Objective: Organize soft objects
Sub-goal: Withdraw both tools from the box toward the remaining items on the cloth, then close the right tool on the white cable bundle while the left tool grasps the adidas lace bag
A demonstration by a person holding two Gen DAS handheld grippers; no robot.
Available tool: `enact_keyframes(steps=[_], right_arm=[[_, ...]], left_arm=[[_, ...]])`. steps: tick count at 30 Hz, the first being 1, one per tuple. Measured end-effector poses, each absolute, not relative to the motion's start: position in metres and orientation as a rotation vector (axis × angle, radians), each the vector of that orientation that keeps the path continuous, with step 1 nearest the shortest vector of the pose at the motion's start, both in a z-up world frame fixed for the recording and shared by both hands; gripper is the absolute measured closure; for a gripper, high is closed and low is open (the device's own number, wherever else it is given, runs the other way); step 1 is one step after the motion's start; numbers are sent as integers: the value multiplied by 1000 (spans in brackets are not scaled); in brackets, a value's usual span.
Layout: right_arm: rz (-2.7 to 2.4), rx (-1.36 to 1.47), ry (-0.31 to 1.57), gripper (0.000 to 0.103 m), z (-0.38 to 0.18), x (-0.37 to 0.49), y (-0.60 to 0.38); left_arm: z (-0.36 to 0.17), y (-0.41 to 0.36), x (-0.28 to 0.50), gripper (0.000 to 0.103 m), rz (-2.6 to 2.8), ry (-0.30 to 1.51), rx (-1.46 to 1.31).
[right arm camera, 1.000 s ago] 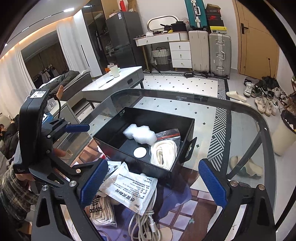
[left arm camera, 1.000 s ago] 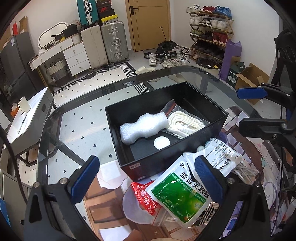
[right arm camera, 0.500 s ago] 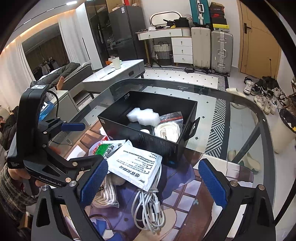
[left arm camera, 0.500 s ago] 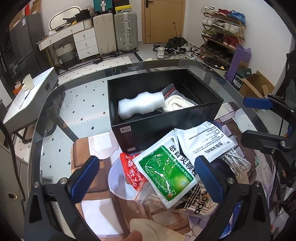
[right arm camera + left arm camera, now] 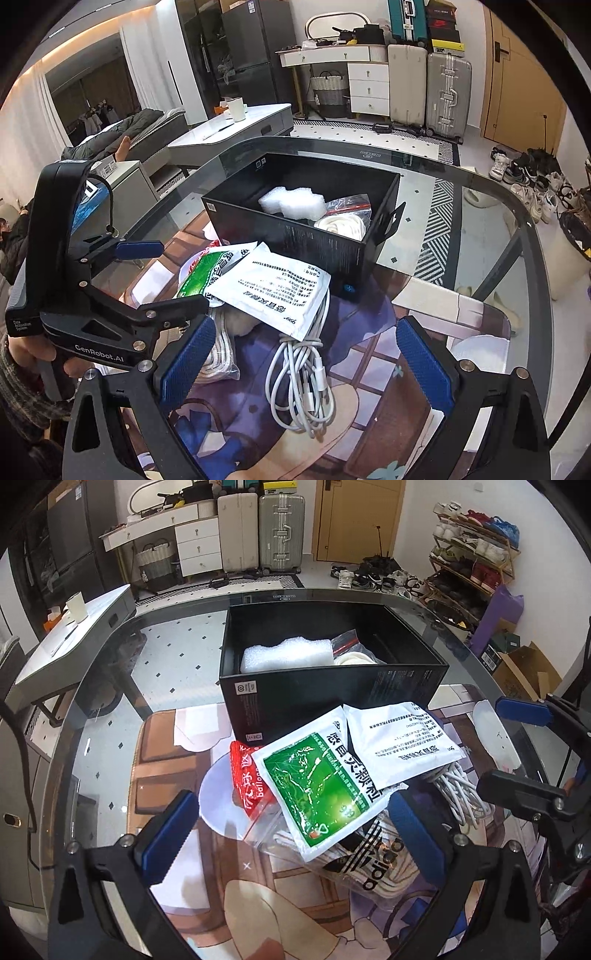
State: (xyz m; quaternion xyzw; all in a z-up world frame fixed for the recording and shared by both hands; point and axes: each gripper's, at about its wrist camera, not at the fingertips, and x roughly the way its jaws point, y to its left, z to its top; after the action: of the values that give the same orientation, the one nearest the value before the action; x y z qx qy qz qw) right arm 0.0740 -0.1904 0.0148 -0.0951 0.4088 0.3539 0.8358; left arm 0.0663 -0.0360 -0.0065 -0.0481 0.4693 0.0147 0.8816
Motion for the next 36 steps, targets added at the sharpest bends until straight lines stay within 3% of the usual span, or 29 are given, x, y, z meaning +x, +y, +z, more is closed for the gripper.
enact_keyframes(steps=[25,36], right_arm=[[703,-257,937,3,-30,76,-202],[734,-267,974,9,-44,74,-196]], left_arm=[[-32,-54,53,0,84,984,-268],[-48,-52,46,0,148,1025,-279]])
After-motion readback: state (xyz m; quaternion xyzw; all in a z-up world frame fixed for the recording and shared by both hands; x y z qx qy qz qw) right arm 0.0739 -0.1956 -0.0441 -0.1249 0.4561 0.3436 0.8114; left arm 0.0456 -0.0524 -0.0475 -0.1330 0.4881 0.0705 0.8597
